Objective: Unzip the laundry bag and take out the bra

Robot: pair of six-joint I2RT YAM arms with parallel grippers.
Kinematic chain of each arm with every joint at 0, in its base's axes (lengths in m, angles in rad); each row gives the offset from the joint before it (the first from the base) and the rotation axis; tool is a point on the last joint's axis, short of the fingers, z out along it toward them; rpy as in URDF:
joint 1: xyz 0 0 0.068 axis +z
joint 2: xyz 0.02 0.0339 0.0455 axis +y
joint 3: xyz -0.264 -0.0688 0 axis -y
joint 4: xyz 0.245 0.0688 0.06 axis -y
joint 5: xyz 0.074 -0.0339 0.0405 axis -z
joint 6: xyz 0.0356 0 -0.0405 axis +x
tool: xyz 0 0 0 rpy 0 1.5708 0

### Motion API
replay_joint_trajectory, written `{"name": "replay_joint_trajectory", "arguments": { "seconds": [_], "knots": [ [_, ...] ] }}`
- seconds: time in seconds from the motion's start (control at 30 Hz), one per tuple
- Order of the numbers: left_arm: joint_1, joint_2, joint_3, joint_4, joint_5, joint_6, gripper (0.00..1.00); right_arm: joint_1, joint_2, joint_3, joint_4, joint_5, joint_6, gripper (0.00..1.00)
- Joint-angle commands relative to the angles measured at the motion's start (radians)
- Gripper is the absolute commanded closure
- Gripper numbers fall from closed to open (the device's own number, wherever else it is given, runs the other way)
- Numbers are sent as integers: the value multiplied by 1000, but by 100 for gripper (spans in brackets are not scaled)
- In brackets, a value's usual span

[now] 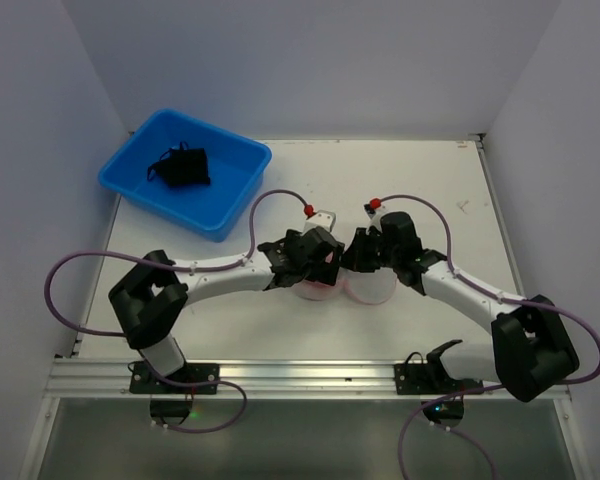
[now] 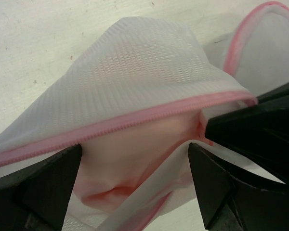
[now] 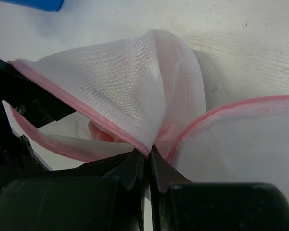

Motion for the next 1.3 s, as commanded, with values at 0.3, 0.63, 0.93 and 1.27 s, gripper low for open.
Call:
{"name": "replay_joint_trajectory", "arguments": {
  "seconds": [0.3, 0.63, 0.93, 1.27],
  "knots": [
    [33, -3, -40, 53, -45, -45, 4, 4, -41, -17, 24, -5, -24, 100],
    [36, -270, -65, 90, 7, -35, 1, 4, -49, -19, 24, -3, -32, 100],
    [38, -82, 2, 50, 54, -55, 9, 6, -52, -16, 25, 2, -26, 99],
    [44, 45, -21, 50, -13, -92, 6, 6, -41, -34, 52, -9, -16, 99]
  ]
}}
